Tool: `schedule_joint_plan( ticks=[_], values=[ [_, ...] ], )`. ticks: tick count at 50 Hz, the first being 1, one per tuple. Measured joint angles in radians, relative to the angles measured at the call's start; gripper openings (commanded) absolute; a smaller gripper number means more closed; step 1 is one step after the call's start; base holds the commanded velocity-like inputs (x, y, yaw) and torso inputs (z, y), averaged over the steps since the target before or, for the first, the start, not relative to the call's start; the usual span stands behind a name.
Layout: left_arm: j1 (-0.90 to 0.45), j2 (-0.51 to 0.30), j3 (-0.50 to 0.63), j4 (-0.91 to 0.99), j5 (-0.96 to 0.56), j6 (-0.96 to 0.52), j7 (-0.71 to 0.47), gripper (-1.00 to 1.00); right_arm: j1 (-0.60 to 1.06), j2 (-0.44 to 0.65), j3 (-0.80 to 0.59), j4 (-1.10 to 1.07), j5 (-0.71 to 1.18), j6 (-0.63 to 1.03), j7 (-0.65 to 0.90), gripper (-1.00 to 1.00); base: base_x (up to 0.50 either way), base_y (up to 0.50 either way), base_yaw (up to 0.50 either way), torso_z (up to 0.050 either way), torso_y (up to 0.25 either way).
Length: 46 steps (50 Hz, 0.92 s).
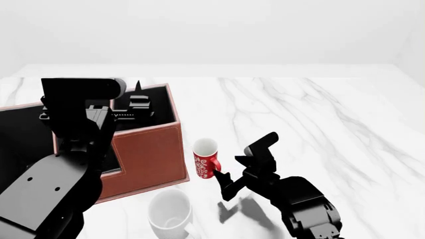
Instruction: Pick up the red mug and place it to the right of the caddy.
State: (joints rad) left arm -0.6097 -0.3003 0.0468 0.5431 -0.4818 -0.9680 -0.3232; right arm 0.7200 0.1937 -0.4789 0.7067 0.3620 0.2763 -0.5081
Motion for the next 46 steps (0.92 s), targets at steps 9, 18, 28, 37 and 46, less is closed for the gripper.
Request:
schedule_joint_plan(
  ticks=[9,18,28,37,46],
  values=[
    [0.007,-0.005,-0.005,0.004,-0.005,0.002,-0.003,1.0,-0.204,0.152,0.095,-0.417,0.086,0.13,0.12,1.0,0.0,0.0,0.0,0.0,0.0],
    [0.013,-0.009,-0.012,0.014,-0.013,0.002,-0.006,1.0,-0.401,0.256,0.332,-0.871,0.236,0.177,0.316,1.0,0.0,0.0,0.0,0.0,0.0],
    [0.016,-0.012,-0.016,0.02,-0.019,0.003,-0.008,1.0,-0.496,0.254,0.543,-1.157,0.385,0.119,0.428,1.0,0.0,0.0,0.0,0.0,0.0],
    [0.011,-0.013,-0.012,0.02,-0.023,0.002,-0.011,1.0,-0.538,0.247,0.581,-1.249,0.394,0.086,0.448,1.0,0.0,0.0,0.0,0.0,0.0],
    [0.003,-0.013,-0.004,0.017,-0.025,0.001,-0.013,1.0,-0.553,0.244,0.594,-1.282,0.4,0.071,0.456,1.0,0.0,0.0,0.0,0.0,0.0]
  ],
)
